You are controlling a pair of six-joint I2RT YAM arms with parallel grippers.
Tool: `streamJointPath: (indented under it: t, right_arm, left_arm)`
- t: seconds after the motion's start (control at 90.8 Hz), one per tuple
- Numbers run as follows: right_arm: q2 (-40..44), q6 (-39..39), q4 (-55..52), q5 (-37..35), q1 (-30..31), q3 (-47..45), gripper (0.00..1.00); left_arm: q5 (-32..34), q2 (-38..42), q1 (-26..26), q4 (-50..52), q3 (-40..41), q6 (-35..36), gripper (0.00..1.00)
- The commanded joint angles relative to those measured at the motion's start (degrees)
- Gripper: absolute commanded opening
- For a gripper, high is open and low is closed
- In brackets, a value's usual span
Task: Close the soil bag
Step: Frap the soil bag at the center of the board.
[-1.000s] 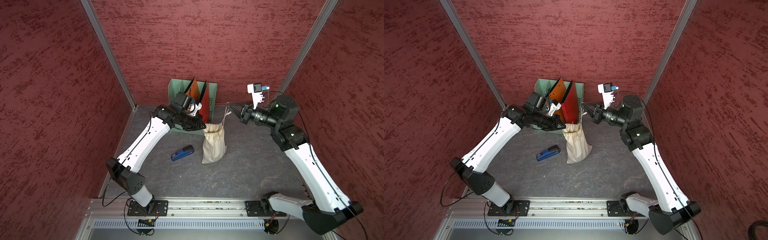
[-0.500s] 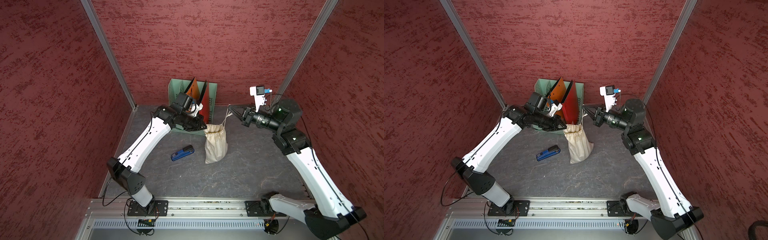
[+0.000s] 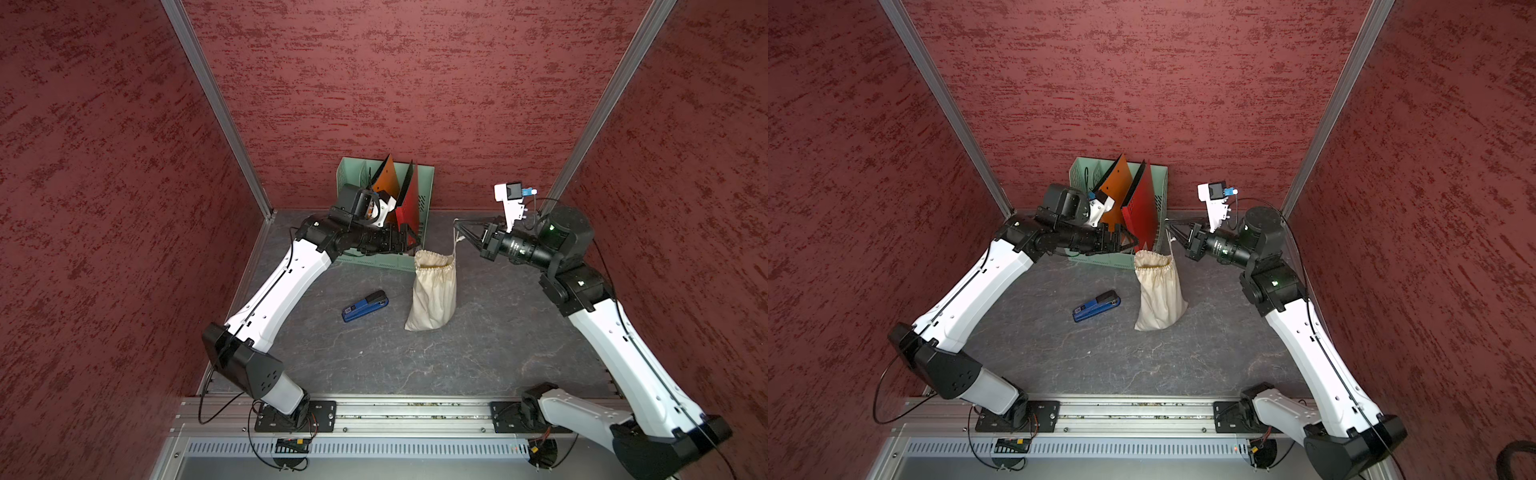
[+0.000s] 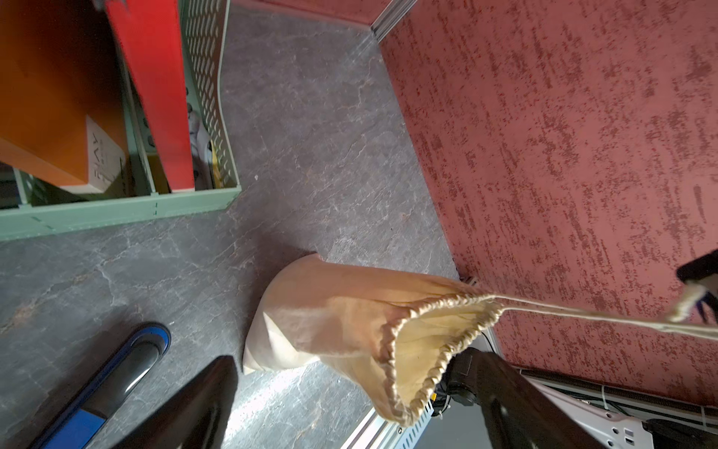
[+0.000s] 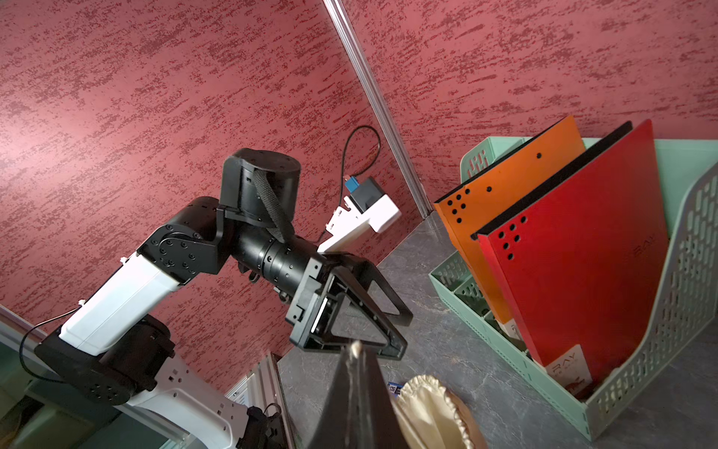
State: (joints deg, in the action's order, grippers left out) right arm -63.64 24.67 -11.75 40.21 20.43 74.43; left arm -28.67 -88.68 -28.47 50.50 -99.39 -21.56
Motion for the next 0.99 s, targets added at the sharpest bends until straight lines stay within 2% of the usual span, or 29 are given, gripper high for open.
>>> streamJointPath:
  t: [0.0, 0.099, 0.264, 0.342, 0.397, 0.43, 0.474, 0.551, 0.65, 0.705, 0.837, 0.981]
  right_arm:
    - [1.1, -1.1, 2.3, -1.0, 0.4, 1.5, 0.00]
    - [0.7, -1.4, 2.3, -1.1, 0.4, 2.0, 0.00]
    - [-0.5, -1.8, 2.5, -1.0, 0.4, 3.2, 0.00]
    - [-0.8, -1.7, 3.0, -1.1, 0.4, 3.1, 0.00]
    - [-0.9, -1.7, 3.2, -1.3, 0.3, 3.0, 0.00]
    - [-0.9, -1.7, 3.4, -1.4, 0.4, 3.1, 0.00]
    - [-1.0, -1.6, 3.6, -1.4, 0.4, 3.1, 0.00]
    - [-1.3, -1.7, 3.9, -1.4, 0.3, 3.2, 0.00]
    - [-1.6, -1.8, 4.0, -1.3, 0.3, 3.3, 0.00]
    - [-1.7, -1.8, 4.2, -1.4, 0.4, 3.4, 0.00]
    - [-2.1, -1.2, 5.1, -1.0, 0.4, 3.6, 0.00]
    - [-2.2, -0.4, 5.5, -0.4, 0.4, 3.7, 0.00]
  left_arm:
    - [-2.4, 1.6, 0.8, -5.8, 0.2, 3.3, 1.00]
    - [-7.9, 1.7, 0.8, -10.4, 1.0, 8.0, 1.00]
    - [-8.5, 1.5, 0.6, -13.8, 0.9, 9.9, 1.00]
    - [-11.5, 0.9, 0.7, -13.7, -0.2, 9.4, 1.00]
    - [-7.7, 0.0, 0.1, -11.4, -2.1, 7.7, 1.00]
    - [-8.9, -0.3, 0.2, -10.9, -2.6, 7.2, 1.00]
    - [-11.1, -0.1, 0.7, -12.6, -1.3, 6.1, 1.00]
    - [-10.3, 1.3, 1.1, -17.8, 2.4, 4.0, 1.00]
    - [-10.1, 2.2, -0.1, -20.4, 3.9, 8.0, 1.00]
    - [-12.1, 1.3, -1.0, -19.1, 2.6, 11.9, 1.00]
    - [-10.8, 0.7, -4.2, -17.0, 3.1, 22.8, 1.00]
    - [-9.5, 1.3, -6.8, -22.0, 6.8, 28.4, 0.99]
